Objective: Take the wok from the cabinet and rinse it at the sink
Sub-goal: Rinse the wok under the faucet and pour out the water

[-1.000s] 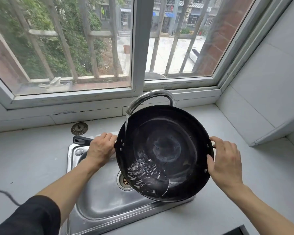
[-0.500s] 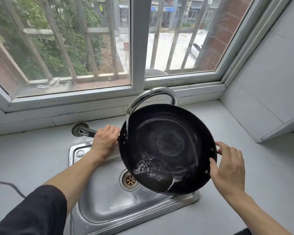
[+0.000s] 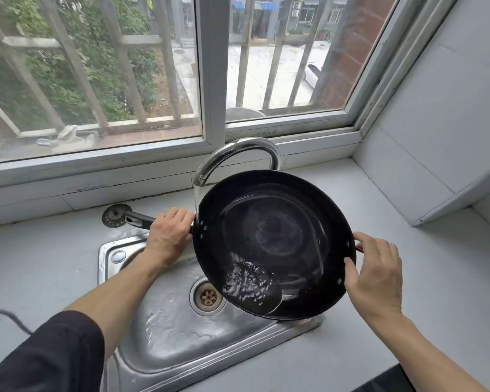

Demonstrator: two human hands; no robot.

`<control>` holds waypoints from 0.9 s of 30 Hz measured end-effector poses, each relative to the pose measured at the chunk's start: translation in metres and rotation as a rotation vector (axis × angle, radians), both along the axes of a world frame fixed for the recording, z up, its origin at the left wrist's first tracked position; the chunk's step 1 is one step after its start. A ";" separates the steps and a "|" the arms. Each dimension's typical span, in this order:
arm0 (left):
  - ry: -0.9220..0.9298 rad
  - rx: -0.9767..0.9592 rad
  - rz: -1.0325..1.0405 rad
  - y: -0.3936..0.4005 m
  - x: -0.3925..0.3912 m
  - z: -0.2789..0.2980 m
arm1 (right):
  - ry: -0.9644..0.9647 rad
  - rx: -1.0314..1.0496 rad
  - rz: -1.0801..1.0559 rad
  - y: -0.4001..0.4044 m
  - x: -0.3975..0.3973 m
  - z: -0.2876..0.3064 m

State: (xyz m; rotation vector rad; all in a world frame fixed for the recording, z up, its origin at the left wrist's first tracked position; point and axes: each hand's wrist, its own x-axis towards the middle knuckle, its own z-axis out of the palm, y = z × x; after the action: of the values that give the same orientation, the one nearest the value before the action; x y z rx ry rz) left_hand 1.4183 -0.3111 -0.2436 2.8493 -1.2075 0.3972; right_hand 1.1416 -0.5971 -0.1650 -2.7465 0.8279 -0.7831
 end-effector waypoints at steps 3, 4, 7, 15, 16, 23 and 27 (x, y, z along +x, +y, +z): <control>-0.009 -0.011 -0.006 0.003 0.000 0.004 | 0.005 0.014 -0.001 0.000 0.001 -0.002; -0.015 -0.012 -0.006 0.005 0.001 0.006 | 0.006 0.022 0.000 0.002 0.002 -0.003; -0.029 0.000 0.005 0.012 0.002 0.009 | 0.006 0.040 0.011 0.005 0.005 -0.005; -0.082 -0.006 0.043 0.039 0.002 0.014 | 0.016 0.084 0.069 0.018 0.018 -0.004; -0.085 -0.007 0.046 0.042 0.001 0.015 | 0.019 0.089 0.077 0.019 0.021 -0.003; -0.076 0.014 0.109 0.069 -0.002 0.023 | 0.025 0.104 0.130 0.029 0.039 -0.001; -0.086 0.030 0.139 0.089 -0.002 0.029 | 0.025 0.128 0.161 0.038 0.054 -0.004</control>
State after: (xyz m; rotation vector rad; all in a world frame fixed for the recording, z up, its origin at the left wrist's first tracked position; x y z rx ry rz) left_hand 1.4158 -0.2216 -0.2148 2.9811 -1.0391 0.5150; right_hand 1.1952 -0.5588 -0.1694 -2.6731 0.6286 -0.6426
